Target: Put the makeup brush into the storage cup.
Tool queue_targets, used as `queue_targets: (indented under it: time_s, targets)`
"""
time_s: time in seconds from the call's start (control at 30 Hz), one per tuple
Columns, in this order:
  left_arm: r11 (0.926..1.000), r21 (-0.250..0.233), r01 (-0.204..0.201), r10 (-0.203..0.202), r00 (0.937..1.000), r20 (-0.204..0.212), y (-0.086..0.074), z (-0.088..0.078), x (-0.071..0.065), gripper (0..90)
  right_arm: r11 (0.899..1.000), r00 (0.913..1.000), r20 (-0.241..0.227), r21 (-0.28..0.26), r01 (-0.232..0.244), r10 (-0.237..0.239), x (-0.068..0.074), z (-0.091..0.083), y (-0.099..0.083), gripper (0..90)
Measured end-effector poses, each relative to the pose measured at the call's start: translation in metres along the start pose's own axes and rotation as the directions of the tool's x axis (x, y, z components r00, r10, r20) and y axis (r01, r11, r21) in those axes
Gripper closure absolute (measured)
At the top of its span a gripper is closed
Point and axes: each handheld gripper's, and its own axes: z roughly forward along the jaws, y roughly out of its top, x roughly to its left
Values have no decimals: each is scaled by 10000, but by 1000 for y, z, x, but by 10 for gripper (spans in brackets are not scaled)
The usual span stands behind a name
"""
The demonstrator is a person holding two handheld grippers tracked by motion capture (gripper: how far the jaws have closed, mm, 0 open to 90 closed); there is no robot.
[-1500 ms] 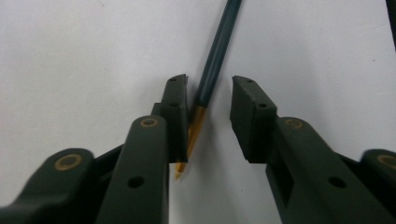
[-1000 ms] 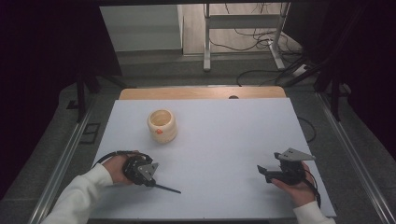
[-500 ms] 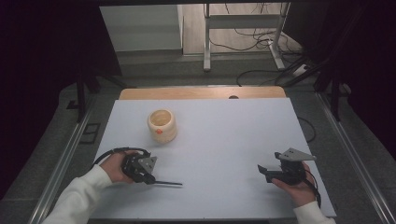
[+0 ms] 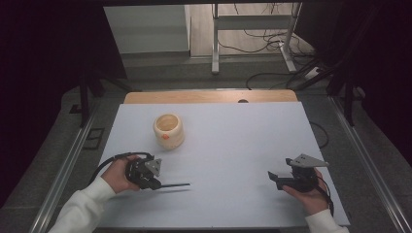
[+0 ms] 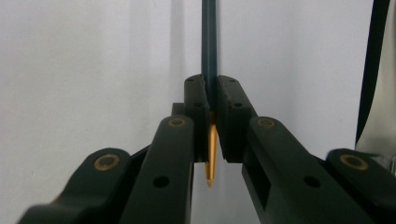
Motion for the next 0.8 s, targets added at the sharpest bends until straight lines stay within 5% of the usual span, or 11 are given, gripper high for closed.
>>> queue_targets:
  time_s: [0.23,0.8]
  targets:
    - [9988,-207,437,-443,9986,-274,5,-5,-6,838,10000,10000,15,-13,-3,3,1,0,1,155]
    - [9855,-714,1538,-1590,9845,-745,12,-8,-14,838,10000,10000,30,-52,2,-2,2,-1,2,156]
